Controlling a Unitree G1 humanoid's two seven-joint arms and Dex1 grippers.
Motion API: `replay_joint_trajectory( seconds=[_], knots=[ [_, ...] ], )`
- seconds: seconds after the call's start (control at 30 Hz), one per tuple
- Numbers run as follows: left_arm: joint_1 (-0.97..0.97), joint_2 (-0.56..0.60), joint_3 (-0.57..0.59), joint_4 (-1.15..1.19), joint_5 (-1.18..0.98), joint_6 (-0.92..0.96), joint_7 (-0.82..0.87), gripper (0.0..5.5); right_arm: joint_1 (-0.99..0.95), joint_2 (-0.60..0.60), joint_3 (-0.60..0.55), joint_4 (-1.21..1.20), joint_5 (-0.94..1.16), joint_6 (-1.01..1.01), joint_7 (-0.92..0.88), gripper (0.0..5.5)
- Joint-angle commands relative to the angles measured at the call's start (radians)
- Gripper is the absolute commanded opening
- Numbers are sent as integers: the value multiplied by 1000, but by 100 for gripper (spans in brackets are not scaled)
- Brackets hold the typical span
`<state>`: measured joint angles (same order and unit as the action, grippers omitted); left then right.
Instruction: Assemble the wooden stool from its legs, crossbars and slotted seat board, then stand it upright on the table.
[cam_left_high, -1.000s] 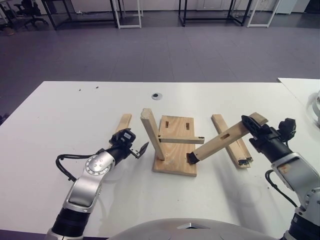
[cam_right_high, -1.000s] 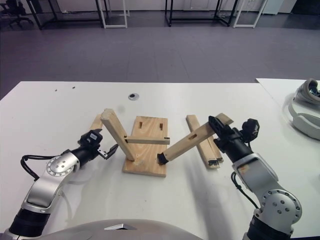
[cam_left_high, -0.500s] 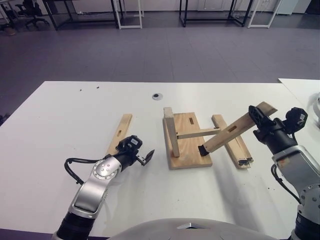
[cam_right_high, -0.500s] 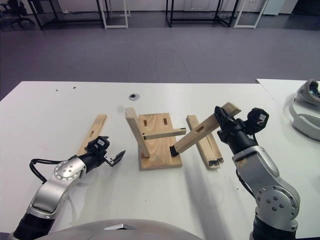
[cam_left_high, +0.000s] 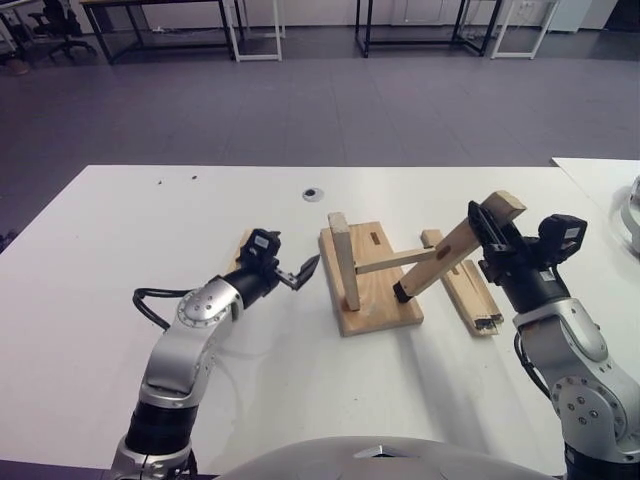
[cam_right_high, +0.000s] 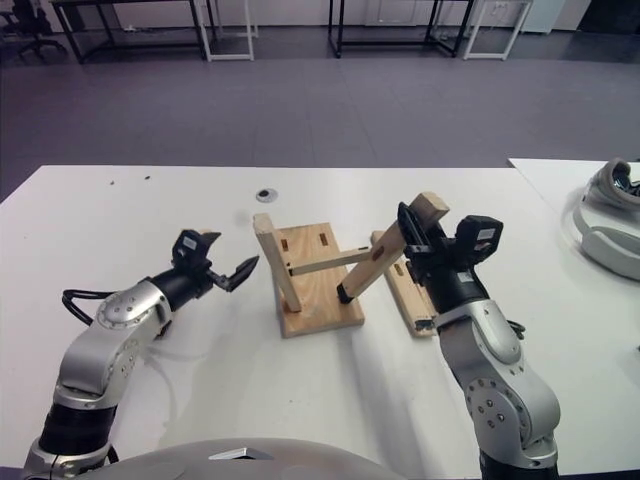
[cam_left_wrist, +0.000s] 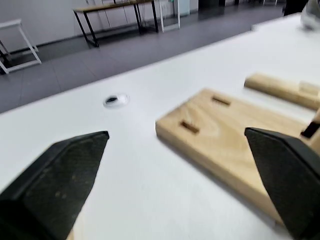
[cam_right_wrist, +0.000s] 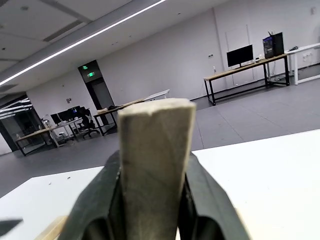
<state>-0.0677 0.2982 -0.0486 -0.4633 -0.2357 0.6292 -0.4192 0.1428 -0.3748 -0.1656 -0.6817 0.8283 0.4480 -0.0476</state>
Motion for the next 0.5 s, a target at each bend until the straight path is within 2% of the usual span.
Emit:
replay_joint_trajectory(
  seconds=[0.03, 0.13, 0.27, 0.5],
  knots=[
    [-86, -44, 83, -44, -95, 30, 29, 500, -7, -20, 54, 127, -59, 185, -77, 101],
    [-138, -95, 122, -79, -169, 58, 74, 500, -63, -31, 70, 113, -69, 222, -98, 101],
    [-191, -149, 142, -151, -245, 100, 145, 500, -71, -87, 168, 73, -143, 315, -105, 101],
    [-199, -169, 93, -248, -273, 142, 231, 500, -12, -161, 223, 68, -210, 305, -33, 112]
  ],
)
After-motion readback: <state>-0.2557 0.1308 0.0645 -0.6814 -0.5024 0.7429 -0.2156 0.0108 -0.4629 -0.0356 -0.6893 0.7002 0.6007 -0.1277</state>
